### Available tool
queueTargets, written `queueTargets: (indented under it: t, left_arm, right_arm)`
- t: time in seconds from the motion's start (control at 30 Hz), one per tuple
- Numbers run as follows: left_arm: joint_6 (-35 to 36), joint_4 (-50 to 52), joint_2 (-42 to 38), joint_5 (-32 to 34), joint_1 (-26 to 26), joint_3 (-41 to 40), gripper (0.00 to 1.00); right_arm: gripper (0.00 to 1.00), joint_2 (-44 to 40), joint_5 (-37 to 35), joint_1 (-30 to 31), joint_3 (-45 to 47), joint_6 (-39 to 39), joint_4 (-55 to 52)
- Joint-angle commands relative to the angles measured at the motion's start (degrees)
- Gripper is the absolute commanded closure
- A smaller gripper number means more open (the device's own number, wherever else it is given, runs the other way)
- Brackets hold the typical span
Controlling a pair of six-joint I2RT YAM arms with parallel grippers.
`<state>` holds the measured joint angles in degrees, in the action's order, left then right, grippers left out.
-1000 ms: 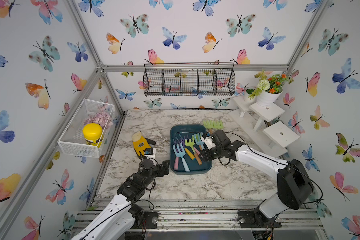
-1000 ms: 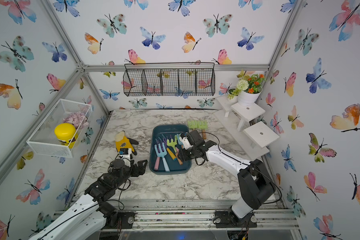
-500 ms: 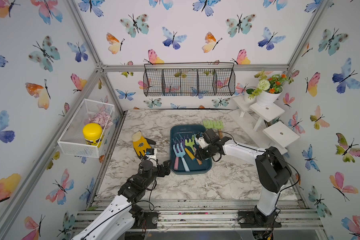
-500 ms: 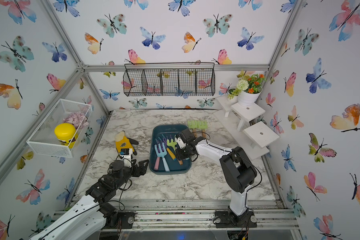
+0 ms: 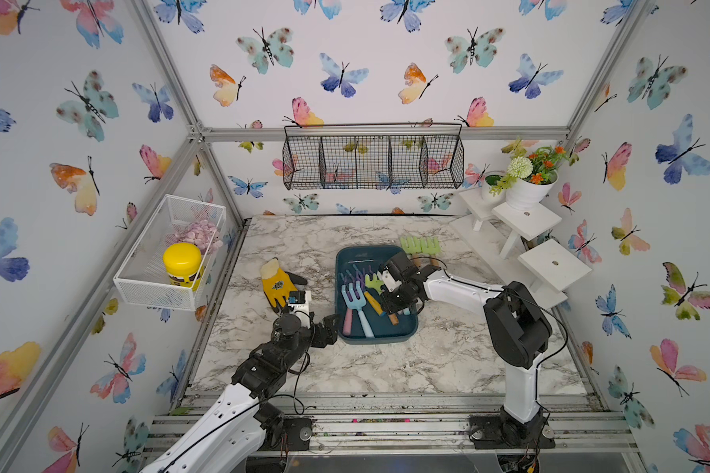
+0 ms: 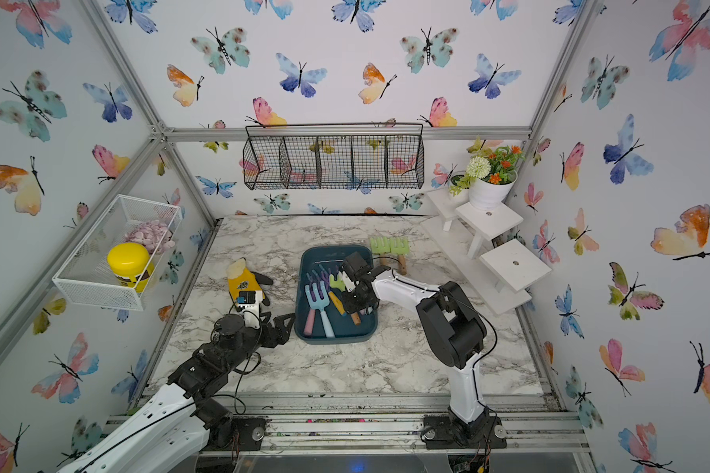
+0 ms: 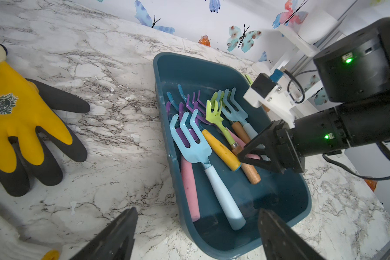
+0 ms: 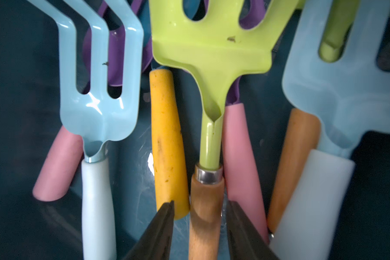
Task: Take the hand rake out of the storage box
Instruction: Pick up the rake from the storage box.
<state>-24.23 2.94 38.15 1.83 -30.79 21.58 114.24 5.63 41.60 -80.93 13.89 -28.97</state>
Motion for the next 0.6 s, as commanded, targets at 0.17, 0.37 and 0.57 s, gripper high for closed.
queueTargets:
  t: [0.17,0.37,0.57]
  left_arm:
    - [0.2,0.3,0.4,-2.3,0.2,1.6,0.11]
    - [0.0,0.4,0.4,-2.5,0.2,1.9,0.11]
    - [0.0,0.8,0.2,-2.5,0.2,2.2,0.11]
  right_arm:
    - [0.58,4.3,-3.4,1.8,-2.3,-0.4,-4.2]
    - [0.62,5.4,-1.9,2.6,-2.5,0.1,-3.4]
    - [0.62,5.5,-1.0,2.7,-2.2,0.6,-3.0]
